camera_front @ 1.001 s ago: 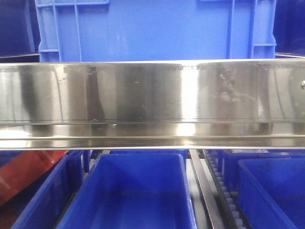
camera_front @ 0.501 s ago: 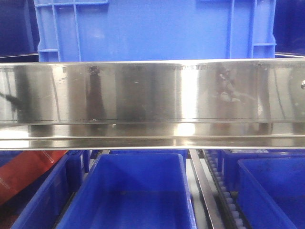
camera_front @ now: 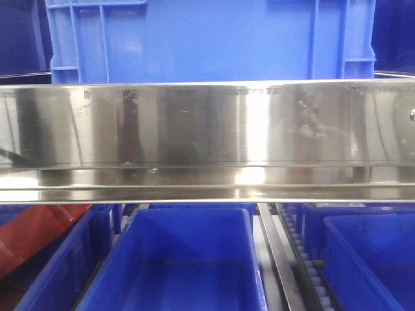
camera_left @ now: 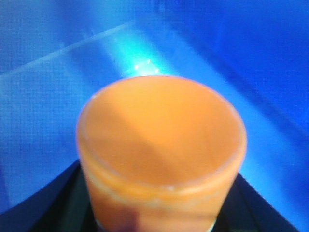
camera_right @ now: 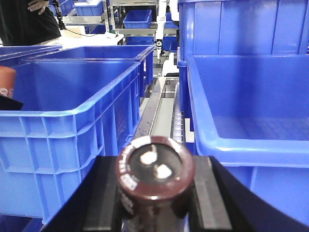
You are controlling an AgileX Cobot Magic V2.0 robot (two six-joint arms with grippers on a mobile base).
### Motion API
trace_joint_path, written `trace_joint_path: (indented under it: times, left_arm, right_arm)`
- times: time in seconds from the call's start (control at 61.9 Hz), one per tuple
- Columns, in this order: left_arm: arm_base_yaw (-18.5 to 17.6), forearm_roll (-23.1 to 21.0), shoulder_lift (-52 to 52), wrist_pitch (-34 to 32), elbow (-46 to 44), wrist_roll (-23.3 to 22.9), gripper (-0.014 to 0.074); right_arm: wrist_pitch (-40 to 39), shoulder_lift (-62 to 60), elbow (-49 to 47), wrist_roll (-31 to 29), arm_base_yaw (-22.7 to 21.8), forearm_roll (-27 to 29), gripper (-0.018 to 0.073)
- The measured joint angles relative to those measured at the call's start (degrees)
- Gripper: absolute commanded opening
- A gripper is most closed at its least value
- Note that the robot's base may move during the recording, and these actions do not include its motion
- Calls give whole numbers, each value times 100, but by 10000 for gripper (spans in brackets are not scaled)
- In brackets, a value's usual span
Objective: Place cylindrical capacitor in blue bin on shelf
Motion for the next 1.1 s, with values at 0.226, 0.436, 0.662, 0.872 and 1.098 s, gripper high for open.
trace_joint_path:
  times: [0.226, 0.436, 0.662, 0.872, 1.098]
  left_arm:
    - [0, -8, 0, -25, -13, 0, 540]
    - [0, -12, -408, 118, -13, 0, 367]
    - [0, -12, -1424, 492, 93, 0, 47]
    - [10, 116, -2981, 397, 1493, -59, -111]
    - [10, 673, -4881, -78, 3543, -803, -111]
  right_arm:
    - [0, 0, 0, 11, 0, 20, -162]
    - [0, 0, 0, 11, 0, 20, -162]
    - [0, 0, 0, 2, 0, 24, -162]
    - [154, 0, 0, 2, 0, 24, -162]
    - [209, 0, 0, 2, 0, 24, -162]
